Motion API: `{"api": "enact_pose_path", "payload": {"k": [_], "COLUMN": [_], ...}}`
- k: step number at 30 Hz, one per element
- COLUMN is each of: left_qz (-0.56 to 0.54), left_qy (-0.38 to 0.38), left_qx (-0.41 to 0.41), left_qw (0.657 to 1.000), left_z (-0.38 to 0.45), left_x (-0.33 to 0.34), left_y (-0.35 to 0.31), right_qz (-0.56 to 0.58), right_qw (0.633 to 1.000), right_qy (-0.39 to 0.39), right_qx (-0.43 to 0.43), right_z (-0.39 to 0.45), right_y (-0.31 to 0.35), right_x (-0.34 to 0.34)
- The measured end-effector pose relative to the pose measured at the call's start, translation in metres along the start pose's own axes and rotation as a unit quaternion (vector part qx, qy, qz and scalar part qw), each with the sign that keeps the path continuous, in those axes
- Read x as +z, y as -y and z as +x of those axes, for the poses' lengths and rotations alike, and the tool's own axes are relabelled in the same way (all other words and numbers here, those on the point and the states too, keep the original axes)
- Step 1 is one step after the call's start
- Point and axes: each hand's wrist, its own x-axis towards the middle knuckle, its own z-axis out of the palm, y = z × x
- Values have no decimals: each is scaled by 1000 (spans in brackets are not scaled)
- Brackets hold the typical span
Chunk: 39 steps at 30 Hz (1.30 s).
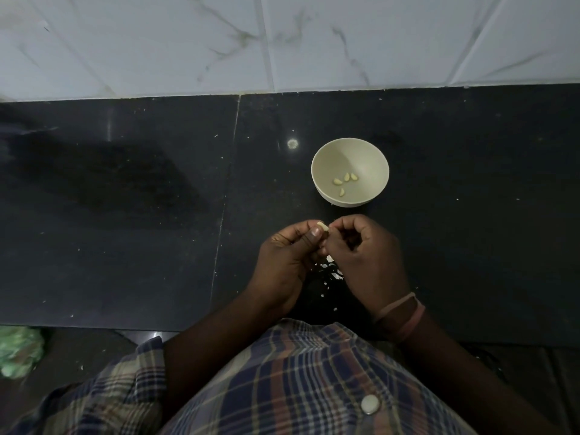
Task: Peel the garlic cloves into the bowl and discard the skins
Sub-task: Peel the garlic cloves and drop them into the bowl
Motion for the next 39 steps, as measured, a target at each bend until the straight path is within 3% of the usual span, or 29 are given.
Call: {"api": "enact_pose_path", "payload": {"k": [17, 30, 33, 36, 39], "left_qz": [-43, -106, -123, -131, -133], "left_qy": [19, 40, 31, 22, 14], "left_qx": [-69, -105, -107, -114, -116], "left_qw": [997, 988, 986, 985, 984], "left_z": [-2, -6, -6, -8, -9], "left_x": [1, 1, 1, 5, 7], "left_y": [-4, -6, -6, -6, -7], "right_qz": [135, 259, 248, 129, 47], "right_qw": [985, 954, 961, 991, 994], "right_qy": [70, 66, 59, 45, 33], "right_qx": [80, 137, 104, 6, -90], "right_z": [4, 2, -2, -5, -4], "right_y": [15, 14, 13, 10, 9], "right_x": [-10, -8, -10, -11, -14]}}
